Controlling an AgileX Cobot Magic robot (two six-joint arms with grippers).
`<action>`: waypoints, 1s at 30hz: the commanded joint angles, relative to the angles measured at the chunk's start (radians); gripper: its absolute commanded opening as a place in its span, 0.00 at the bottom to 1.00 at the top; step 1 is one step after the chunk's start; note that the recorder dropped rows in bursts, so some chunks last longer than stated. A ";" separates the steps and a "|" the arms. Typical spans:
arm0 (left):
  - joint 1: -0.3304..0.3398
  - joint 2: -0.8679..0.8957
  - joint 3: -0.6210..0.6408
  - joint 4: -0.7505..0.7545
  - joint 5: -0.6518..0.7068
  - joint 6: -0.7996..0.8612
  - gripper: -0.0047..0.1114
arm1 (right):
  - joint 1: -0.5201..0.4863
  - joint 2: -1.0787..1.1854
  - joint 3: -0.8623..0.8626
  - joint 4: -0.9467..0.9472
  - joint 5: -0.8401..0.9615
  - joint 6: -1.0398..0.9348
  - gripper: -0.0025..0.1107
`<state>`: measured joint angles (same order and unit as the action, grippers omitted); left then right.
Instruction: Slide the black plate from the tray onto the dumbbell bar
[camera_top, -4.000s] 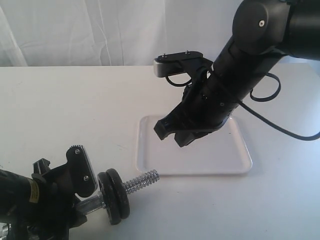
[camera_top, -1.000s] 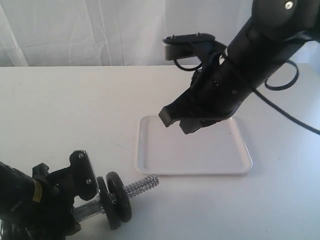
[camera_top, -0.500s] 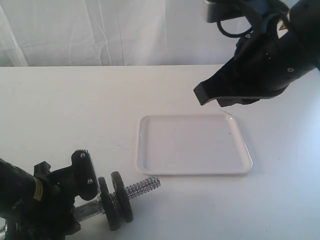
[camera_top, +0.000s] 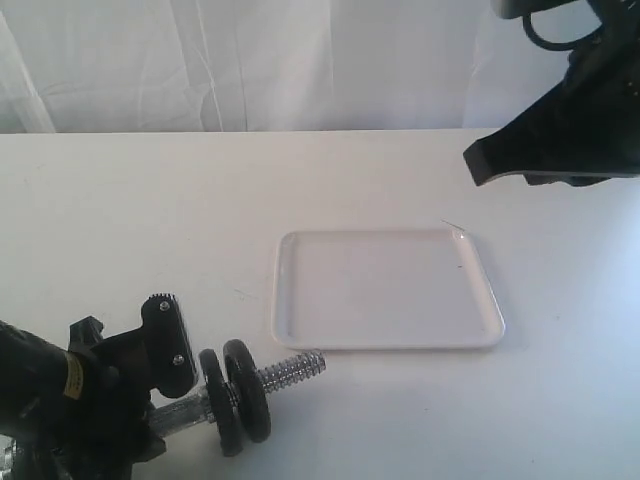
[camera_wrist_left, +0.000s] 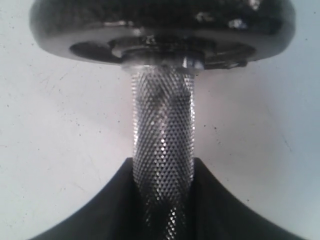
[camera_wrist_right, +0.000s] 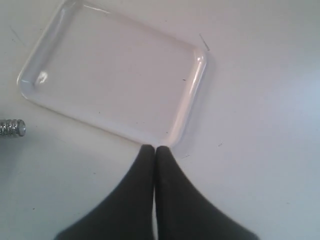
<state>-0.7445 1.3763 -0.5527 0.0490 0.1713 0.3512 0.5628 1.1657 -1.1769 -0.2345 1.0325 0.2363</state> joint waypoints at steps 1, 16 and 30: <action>-0.008 -0.057 -0.032 -0.007 -0.184 -0.003 0.04 | -0.004 -0.039 0.016 -0.057 0.007 0.044 0.02; -0.094 -0.057 -0.041 0.049 -0.335 -0.003 0.04 | -0.004 -0.098 0.016 -0.080 0.013 0.067 0.02; -0.113 0.061 -0.201 0.100 -0.335 -0.003 0.04 | -0.004 -0.098 0.016 -0.080 0.019 0.078 0.02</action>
<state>-0.8462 1.4643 -0.6831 0.1424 0.0307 0.3528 0.5628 1.0752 -1.1644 -0.2991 1.0440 0.3097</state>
